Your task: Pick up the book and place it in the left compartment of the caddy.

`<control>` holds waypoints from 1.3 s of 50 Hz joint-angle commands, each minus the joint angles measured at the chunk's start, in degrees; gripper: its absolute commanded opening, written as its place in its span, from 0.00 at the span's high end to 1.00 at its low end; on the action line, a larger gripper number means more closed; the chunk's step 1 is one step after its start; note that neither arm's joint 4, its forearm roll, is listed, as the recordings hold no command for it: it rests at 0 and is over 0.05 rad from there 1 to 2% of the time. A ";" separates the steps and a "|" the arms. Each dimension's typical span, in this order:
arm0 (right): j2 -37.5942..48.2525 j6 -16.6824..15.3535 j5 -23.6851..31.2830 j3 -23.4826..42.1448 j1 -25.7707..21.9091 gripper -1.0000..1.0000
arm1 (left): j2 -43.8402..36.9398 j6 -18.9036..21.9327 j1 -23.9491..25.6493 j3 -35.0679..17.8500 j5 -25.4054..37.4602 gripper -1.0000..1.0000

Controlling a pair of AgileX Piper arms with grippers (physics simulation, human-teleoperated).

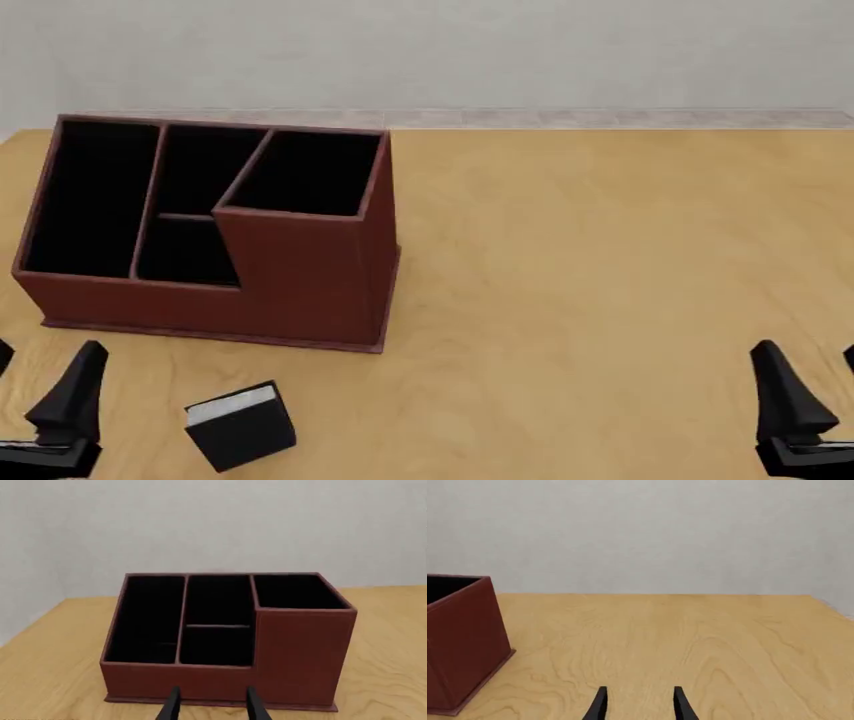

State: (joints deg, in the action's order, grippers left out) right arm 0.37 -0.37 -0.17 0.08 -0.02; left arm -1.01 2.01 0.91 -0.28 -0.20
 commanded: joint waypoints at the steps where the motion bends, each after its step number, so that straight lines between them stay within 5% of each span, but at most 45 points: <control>1: -0.12 0.62 0.10 0.10 0.01 0.00 | 0.95 -2.82 -0.49 -0.53 -0.07 0.00; 18: -0.24 1.32 0.12 0.11 0.10 0.00 | -2.00 -2.29 -1.67 -2.70 0.66 0.00; 32: -0.27 2.49 0.01 0.13 0.39 0.00 | -12.58 -1.65 5.58 -8.18 -0.74 0.00; 53: 0.39 1.44 0.24 0.08 -0.26 0.00 | -23.60 4.19 14.84 -25.05 11.22 0.00; 65: 2.53 0.44 -1.15 0.00 -0.44 0.00 | -30.70 3.26 21.56 -32.17 18.55 0.00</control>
State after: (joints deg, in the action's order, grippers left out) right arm 1.51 0.78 -0.52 0.13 -0.28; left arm -26.14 4.59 17.37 -26.41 12.78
